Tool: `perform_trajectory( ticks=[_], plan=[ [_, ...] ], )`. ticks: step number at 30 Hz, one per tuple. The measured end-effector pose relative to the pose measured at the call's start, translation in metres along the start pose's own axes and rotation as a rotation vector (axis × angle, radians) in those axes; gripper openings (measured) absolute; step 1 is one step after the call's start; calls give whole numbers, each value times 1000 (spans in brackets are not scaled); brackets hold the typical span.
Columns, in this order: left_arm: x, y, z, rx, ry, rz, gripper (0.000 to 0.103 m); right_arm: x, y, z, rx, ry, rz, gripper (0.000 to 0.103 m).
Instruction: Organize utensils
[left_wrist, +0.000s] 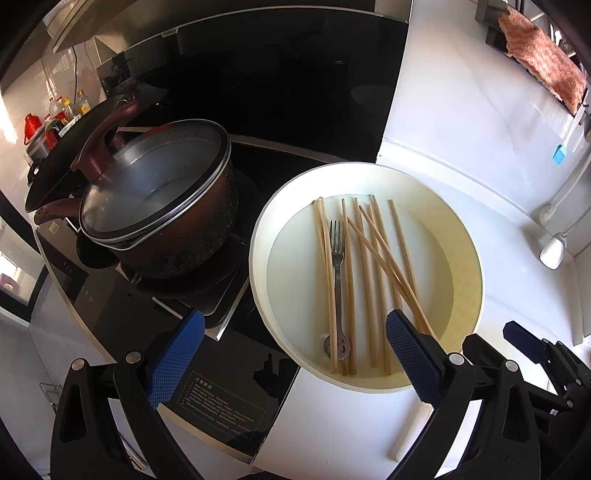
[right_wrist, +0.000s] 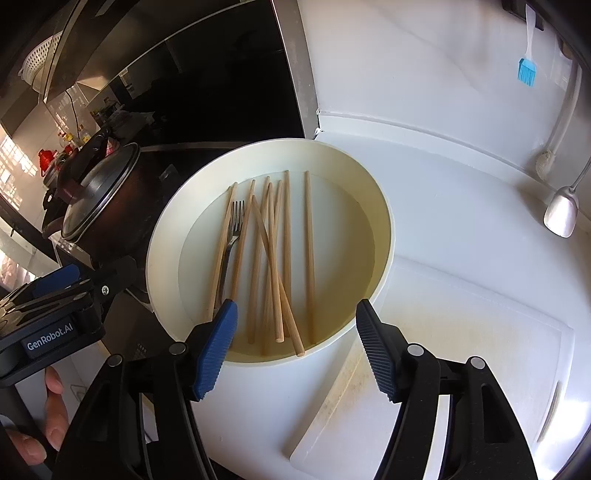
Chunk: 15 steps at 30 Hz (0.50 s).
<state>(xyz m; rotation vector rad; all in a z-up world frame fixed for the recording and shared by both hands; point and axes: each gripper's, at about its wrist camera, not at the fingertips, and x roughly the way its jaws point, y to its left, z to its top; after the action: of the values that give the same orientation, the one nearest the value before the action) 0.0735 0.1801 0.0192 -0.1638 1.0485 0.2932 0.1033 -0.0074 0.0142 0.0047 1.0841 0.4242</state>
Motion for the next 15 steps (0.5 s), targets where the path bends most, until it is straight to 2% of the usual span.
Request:
perform_trajectory(
  ticks=[15],
  plan=[
    [-5,-4,-7,2,3,19,97,-5,-1,-3,1,2,-2,64]
  ],
)
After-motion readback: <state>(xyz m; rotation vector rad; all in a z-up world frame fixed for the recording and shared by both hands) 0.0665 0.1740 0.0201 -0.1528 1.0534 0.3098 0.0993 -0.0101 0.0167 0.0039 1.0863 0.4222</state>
